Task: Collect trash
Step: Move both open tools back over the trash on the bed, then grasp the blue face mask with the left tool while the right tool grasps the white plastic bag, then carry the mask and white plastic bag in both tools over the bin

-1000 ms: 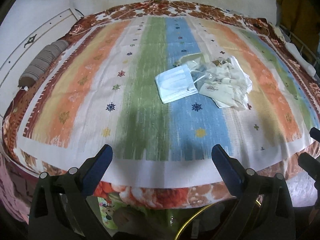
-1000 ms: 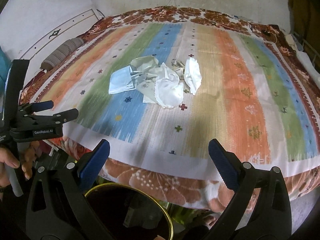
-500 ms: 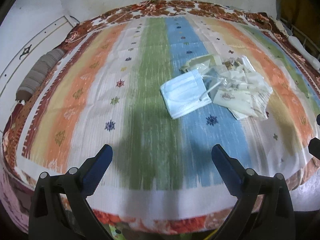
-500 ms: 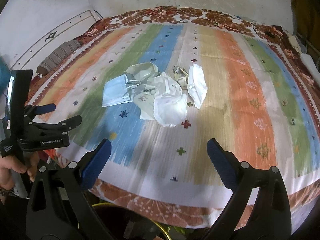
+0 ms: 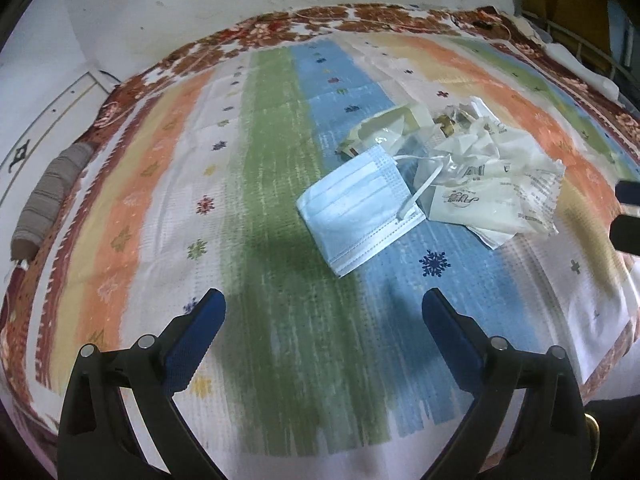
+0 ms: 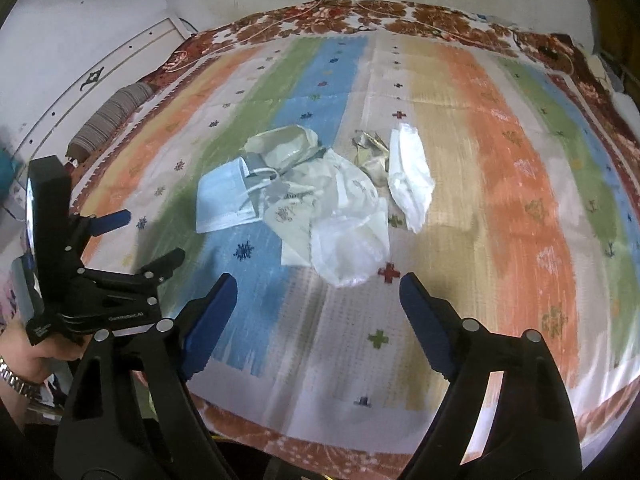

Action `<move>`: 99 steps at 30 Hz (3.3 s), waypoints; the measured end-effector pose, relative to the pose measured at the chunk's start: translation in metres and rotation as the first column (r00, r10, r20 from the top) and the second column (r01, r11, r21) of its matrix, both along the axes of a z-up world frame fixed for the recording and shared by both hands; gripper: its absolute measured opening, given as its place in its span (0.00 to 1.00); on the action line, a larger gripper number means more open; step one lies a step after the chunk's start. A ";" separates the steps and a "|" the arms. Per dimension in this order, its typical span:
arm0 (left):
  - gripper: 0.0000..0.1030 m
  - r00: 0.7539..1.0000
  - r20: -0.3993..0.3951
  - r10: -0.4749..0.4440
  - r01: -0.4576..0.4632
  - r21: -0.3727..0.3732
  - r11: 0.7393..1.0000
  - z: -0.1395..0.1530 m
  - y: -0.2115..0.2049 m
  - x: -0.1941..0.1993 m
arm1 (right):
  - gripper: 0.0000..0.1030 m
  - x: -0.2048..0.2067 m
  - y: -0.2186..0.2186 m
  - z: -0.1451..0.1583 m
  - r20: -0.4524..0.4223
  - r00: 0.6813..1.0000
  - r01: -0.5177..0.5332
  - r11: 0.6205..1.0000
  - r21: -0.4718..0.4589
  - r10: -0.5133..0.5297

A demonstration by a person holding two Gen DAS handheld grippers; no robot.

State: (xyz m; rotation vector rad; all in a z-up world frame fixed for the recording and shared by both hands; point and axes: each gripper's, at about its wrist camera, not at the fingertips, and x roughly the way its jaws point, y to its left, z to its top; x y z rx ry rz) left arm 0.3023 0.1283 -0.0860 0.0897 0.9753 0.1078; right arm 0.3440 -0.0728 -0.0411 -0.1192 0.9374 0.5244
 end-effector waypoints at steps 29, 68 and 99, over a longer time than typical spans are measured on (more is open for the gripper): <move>0.46 0.990 -0.020 -0.140 0.138 -0.056 0.989 -0.037 0.008 0.076 | 0.07 0.055 0.020 -0.028 -0.049 0.999 0.006 0.997 -0.074 -0.010; 0.06 0.992 0.061 0.114 -0.101 -0.192 0.976 0.077 -0.001 -0.045 | 0.03 -0.047 -0.024 0.053 0.097 0.995 -0.029 1.000 0.009 0.028; 0.06 0.976 0.155 0.155 -0.099 -0.321 0.942 0.111 -0.063 -0.155 | 0.03 -0.149 -0.097 0.048 0.101 0.993 0.053 0.998 0.029 -0.056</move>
